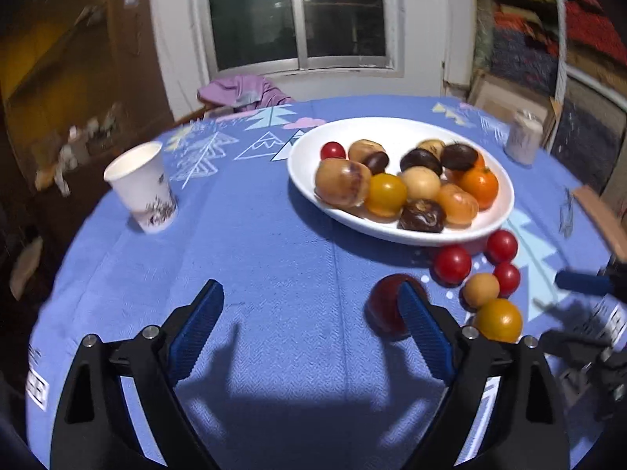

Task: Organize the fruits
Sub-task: 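Move both tools back to the remaining fruits, then grasp the dark red plum with the left tool while the right tool grasps an orange tomato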

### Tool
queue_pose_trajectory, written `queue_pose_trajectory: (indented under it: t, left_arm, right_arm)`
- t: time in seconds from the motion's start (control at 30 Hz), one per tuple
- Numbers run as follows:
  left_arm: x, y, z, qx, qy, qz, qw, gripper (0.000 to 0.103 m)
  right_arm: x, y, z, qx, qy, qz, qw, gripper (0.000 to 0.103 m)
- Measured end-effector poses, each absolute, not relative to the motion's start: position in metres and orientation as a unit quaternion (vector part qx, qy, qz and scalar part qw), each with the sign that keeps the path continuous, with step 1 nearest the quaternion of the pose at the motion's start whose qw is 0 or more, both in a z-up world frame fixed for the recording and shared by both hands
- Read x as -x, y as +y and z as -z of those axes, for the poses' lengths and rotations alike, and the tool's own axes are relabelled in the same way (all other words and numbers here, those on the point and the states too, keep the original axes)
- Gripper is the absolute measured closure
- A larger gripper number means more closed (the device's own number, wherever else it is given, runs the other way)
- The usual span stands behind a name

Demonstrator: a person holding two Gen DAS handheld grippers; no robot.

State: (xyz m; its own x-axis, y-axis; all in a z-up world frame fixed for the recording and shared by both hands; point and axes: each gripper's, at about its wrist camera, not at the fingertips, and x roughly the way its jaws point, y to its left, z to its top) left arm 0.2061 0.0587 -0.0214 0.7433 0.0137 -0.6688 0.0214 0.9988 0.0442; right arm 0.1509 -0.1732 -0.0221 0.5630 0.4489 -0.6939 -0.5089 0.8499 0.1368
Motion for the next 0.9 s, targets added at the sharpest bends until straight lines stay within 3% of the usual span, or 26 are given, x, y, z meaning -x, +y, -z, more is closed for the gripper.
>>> queue_pose_trajectory:
  t: [0.4,0.7,0.83,0.9]
  left_arm:
    - [-0.195,0.033,0.031,-0.086,0.36,0.032,0.928,0.014]
    - [-0.194,0.042,0.034,-0.072,0.368,0.035,0.926,0.015]
    - [-0.2,0.05,0.037,-0.05,0.377,0.04,0.924,0.024]
    - [-0.203,0.053,0.039,-0.04,0.384,0.042,0.921,0.034]
  right_arm:
    - [-0.141,-0.149,0.028,0.067,0.365,-0.275,0.887,0.037]
    - [-0.153,-0.144,0.033,0.044,0.383,-0.276,0.88,0.05]
    - [-0.153,-0.136,0.034,0.053,0.385,-0.283,0.877,0.052]
    - [-0.153,-0.133,0.034,0.053,0.386,-0.282,0.877,0.052]
